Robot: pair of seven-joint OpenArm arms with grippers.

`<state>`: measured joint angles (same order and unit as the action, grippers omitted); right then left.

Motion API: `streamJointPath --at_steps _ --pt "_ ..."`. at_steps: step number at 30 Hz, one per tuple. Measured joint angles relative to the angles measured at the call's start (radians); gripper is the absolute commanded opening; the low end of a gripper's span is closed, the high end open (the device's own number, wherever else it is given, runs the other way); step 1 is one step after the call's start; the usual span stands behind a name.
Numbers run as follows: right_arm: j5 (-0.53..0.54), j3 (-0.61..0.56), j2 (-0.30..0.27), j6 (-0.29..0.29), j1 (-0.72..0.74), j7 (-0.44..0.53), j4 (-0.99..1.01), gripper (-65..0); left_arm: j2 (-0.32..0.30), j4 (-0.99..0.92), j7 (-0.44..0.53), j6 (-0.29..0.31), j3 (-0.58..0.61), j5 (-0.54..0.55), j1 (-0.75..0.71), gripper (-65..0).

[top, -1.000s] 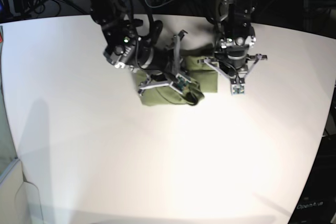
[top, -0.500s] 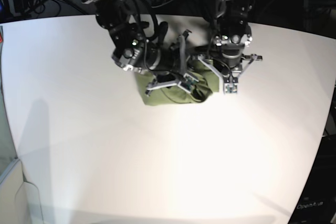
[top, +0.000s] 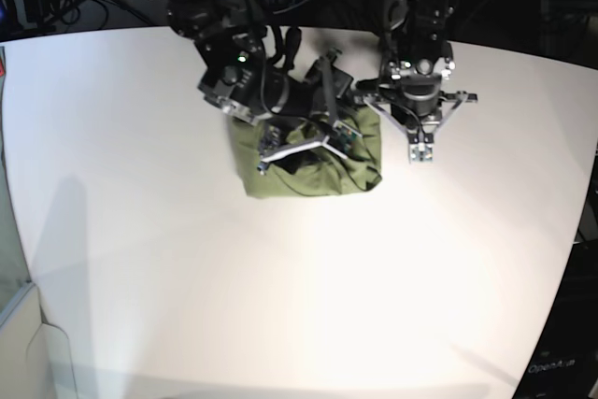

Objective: Fold the T-shirt properly
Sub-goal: 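Press the folded bundle flat with the right gripper and release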

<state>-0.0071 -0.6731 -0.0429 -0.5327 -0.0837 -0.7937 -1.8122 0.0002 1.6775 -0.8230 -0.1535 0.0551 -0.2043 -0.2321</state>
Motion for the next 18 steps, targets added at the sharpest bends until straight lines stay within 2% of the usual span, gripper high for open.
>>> streamJointPath --at_steps 7,9,14,16,18 --pt "0.058 -0.003 -0.045 -0.02 -0.008 0.026 -0.052 -19.7 0.006 -0.003 0.014 -0.005 0.001 0.019 0.005 -64.5" --pt "0.07 -0.005 -0.061 -0.021 -0.008 0.033 -0.057 -27.0 0.006 -0.003 0.019 0.0 0.002 0.026 0.006 -64.5" --pt "0.09 0.007 -0.061 -0.043 -0.008 0.035 -0.057 -58.8 0.013 -0.003 0.027 0.001 0.007 0.026 0.011 -64.5" --pt "0.084 0.039 -0.057 -0.043 -0.008 0.038 -0.057 -65.0 0.012 -0.003 0.027 0.0 0.007 0.029 0.013 -64.5" --pt "0.077 0.072 -0.057 -0.043 -0.007 0.037 -0.057 -65.0 0.013 -0.003 0.027 0.002 0.007 0.03 0.013 -64.5"
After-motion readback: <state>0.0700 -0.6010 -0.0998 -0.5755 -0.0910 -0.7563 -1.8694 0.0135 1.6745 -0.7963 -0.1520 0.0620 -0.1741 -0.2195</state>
